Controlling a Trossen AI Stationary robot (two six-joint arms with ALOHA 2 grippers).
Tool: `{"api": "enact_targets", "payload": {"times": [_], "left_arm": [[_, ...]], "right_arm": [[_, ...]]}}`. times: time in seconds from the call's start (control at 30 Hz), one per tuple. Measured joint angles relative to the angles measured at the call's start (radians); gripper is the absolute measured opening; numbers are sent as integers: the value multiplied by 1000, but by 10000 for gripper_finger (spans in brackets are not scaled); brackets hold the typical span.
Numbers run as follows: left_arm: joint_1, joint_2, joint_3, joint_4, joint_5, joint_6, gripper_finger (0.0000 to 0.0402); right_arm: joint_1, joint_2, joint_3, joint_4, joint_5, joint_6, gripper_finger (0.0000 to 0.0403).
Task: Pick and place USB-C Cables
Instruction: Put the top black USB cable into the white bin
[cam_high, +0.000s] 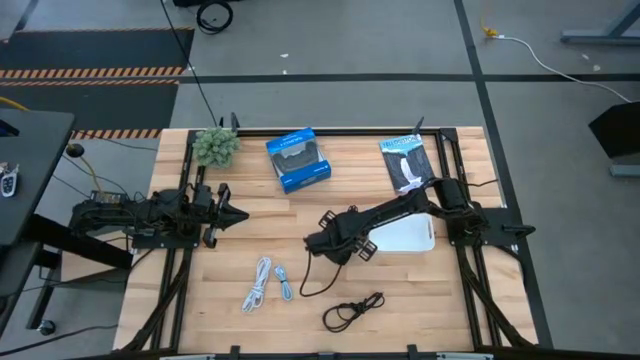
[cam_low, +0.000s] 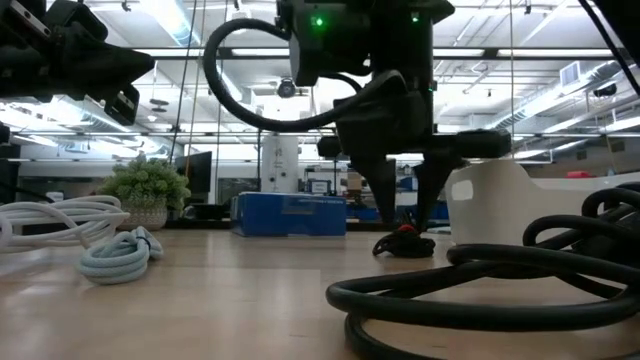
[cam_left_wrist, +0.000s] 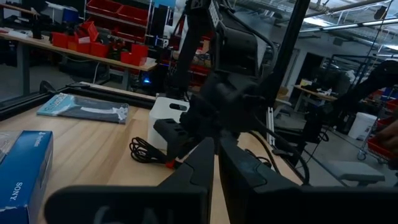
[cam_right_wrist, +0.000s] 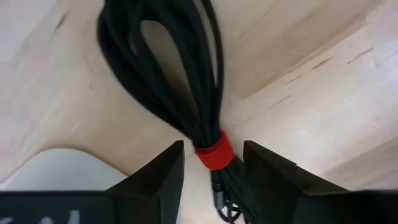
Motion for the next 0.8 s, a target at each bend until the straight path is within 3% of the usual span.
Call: {"api": "enact_targets", "payload": {"times": [0.27, 0.47, 0.53, 0.8], "left_arm": [[0, 0, 0, 0, 0, 0, 29], [0, 0, 0, 0, 0, 0, 29], [0, 0, 0, 0, 0, 0, 30], [0, 0, 0, 0, 0, 0, 29]], "right_arm": [[-13, 1, -82, 44, 14, -65, 143], [-11, -1, -93, 73, 51, -96, 82], [-8, 0, -81, 67, 54, -85, 63], [21, 1, 51, 18, 53, 31, 62]]}}
